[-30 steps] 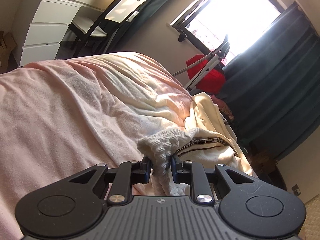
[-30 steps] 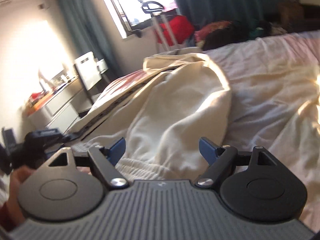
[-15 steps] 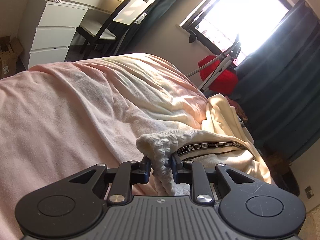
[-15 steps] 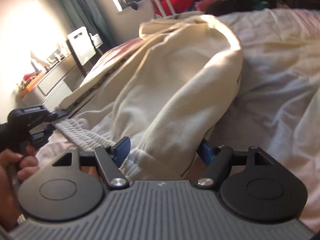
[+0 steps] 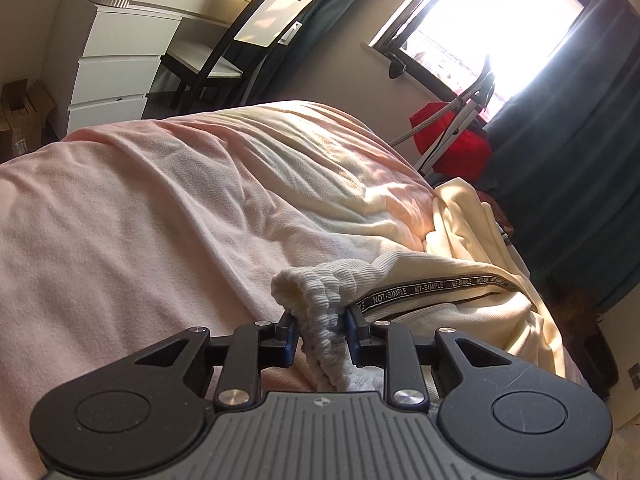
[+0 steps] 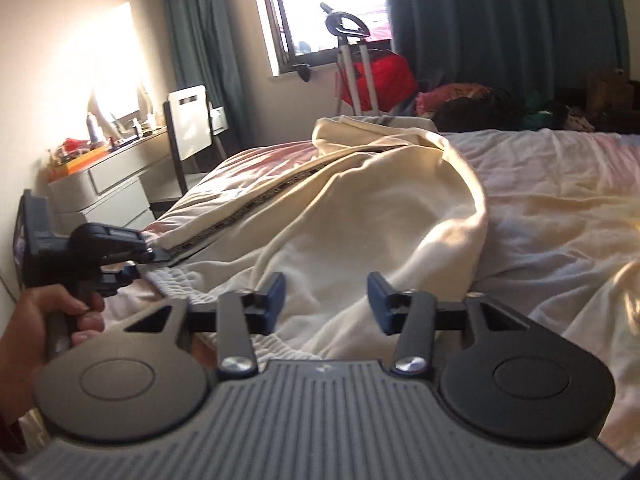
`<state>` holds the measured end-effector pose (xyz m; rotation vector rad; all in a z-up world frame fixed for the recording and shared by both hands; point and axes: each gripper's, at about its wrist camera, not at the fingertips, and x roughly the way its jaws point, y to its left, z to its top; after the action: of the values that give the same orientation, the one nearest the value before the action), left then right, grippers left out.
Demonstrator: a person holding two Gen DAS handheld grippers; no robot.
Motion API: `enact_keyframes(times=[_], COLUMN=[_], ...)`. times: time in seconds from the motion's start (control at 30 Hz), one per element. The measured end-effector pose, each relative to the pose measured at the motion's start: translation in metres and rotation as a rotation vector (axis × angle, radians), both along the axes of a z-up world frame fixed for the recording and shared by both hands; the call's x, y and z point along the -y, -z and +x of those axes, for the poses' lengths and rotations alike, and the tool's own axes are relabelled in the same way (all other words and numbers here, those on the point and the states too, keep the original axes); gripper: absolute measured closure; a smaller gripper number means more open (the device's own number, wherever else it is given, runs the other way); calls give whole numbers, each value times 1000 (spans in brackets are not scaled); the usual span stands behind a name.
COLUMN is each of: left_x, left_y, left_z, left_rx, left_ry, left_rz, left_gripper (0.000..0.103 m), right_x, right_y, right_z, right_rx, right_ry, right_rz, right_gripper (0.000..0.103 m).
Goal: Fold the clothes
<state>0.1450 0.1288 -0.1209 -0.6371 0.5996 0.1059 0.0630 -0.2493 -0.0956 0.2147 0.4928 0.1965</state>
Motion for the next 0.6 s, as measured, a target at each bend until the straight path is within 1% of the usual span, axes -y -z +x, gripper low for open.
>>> enact_keyframes(times=[0.03, 0.13, 0.23, 0.3, 0.4, 0.5, 0.53, 0.6], left_x=[0, 2, 3, 2, -1, -4, -4, -4], left_y=[0, 1, 1, 2, 2, 2, 2, 3], left_z=[0, 1, 1, 1, 0, -1, -1, -1], left_rx=[-1, 0, 1, 1, 3, 6, 6, 4], left_ry=[-1, -1, 1, 2, 4, 5, 6, 8], left_rz=[-1, 13, 19, 14, -5, -18, -20, -22], left_gripper=[77, 77, 76, 75, 75, 75, 74, 72], right_x=[3, 10, -1, -3, 7, 26, 31, 42], right_y=[5, 24, 49, 61, 56, 42, 39, 37], right_z=[3, 13, 26, 33, 30, 15, 10, 5], right_rx=[-31, -135, -268, -320, -321, -291, -285, -282], right_ry=[8, 20, -22, -20, 4, 57, 68, 81], right_rz=[14, 55, 46, 82, 162, 256, 281, 340], right_gripper=[81, 81, 81, 81, 80, 78, 76, 69])
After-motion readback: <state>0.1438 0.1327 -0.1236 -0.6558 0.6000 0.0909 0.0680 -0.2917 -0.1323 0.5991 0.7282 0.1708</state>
